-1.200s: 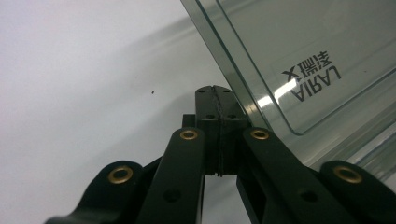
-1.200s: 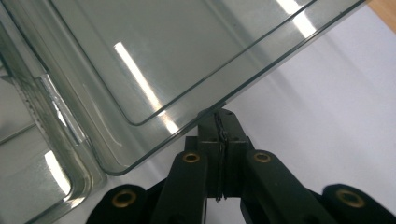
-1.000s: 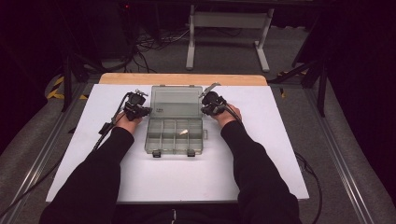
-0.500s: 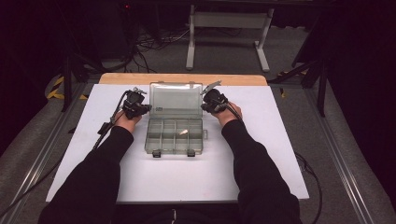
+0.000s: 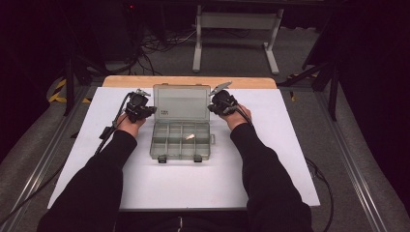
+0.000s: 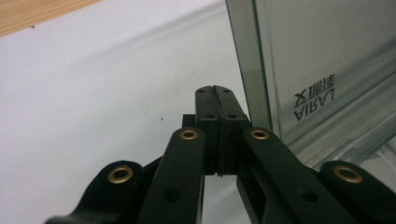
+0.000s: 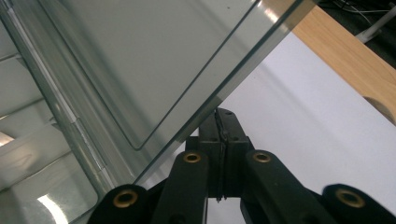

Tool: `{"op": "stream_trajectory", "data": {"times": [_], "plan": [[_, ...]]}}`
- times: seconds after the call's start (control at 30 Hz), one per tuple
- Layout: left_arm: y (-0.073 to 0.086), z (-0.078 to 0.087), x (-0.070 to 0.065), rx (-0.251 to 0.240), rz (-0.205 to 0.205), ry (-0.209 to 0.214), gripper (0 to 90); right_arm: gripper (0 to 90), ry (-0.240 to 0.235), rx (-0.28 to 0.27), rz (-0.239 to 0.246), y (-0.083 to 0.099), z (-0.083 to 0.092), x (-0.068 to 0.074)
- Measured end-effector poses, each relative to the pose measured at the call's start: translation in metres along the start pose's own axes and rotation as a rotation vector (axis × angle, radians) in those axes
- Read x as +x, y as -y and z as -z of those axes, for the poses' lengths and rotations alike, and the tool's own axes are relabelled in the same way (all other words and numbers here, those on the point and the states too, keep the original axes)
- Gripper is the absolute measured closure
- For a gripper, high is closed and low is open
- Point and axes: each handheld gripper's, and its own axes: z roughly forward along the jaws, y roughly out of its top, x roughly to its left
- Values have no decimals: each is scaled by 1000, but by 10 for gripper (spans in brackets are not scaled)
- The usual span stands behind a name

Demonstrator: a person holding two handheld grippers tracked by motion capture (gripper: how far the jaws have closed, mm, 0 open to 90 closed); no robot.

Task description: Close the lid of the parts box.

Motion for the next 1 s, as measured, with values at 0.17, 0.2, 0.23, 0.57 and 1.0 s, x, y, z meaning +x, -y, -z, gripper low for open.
{"op": "stream_trajectory", "data": {"times": [0.17,0.2,0.23,0.57,1.0], "plan": [[-1,3,-1,-2,-6,11,900,899,-6,-12,-1,-1,4,0],[-1,4,0,-3,-10,11,900,899,-7,-13,-4,-1,4,0],[0,4,-1,-2,-7,14,899,899,-8,-16,-6,-1,5,0],[0,10,-1,4,-18,38,900,899,-22,-39,-2,-2,12,2],[0,17,-2,10,-40,58,899,898,-36,-58,17,1,22,7]]}}
